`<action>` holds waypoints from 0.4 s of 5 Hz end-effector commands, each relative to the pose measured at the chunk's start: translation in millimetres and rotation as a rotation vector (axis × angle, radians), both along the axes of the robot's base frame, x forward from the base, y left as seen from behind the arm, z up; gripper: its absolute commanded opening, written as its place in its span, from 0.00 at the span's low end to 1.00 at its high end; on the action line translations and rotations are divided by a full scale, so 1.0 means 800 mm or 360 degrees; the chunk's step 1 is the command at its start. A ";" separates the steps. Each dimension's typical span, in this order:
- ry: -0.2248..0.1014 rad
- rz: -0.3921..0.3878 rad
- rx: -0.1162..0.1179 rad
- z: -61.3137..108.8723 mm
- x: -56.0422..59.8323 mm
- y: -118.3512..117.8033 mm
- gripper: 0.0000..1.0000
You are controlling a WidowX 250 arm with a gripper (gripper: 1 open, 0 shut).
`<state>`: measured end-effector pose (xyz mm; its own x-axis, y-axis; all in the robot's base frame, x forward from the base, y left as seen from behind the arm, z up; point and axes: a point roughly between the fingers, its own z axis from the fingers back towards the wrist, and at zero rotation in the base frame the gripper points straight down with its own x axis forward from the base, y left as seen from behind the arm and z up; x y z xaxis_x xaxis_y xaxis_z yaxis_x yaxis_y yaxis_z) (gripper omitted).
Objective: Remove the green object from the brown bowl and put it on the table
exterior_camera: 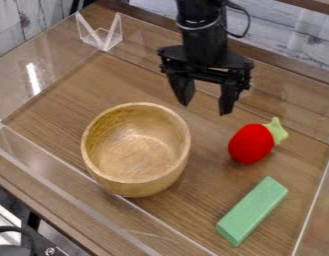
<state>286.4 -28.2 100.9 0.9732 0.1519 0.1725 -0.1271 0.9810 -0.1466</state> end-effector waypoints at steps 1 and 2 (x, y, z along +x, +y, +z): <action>-0.0066 -0.0079 0.0016 0.025 0.012 0.000 1.00; -0.0051 -0.0161 0.0027 0.032 0.011 0.000 1.00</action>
<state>287.3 -28.7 112.7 0.9866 0.0559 0.1535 -0.0355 0.9906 -0.1323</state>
